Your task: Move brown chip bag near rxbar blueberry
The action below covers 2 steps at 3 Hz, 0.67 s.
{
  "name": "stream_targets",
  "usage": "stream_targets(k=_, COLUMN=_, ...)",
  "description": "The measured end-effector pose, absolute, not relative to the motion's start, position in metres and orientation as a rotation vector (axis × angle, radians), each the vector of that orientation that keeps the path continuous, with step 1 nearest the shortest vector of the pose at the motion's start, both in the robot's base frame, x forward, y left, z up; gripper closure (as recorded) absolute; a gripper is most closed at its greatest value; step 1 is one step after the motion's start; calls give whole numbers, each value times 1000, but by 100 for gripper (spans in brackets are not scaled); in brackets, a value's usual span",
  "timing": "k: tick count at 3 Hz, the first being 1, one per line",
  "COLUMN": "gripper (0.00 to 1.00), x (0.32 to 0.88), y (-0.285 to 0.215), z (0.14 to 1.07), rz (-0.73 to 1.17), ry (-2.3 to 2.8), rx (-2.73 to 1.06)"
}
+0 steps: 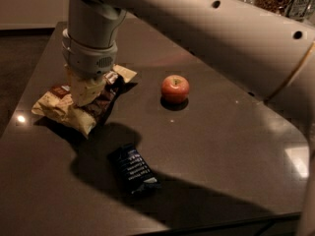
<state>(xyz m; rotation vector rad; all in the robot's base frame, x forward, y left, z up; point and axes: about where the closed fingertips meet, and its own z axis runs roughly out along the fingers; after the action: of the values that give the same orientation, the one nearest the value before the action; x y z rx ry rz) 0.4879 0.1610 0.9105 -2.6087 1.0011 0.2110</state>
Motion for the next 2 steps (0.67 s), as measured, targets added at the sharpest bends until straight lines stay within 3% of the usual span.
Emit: stream_targets(k=2, gripper=100, x=442, y=120, z=916, rz=361, ry=784, rx=-2678)
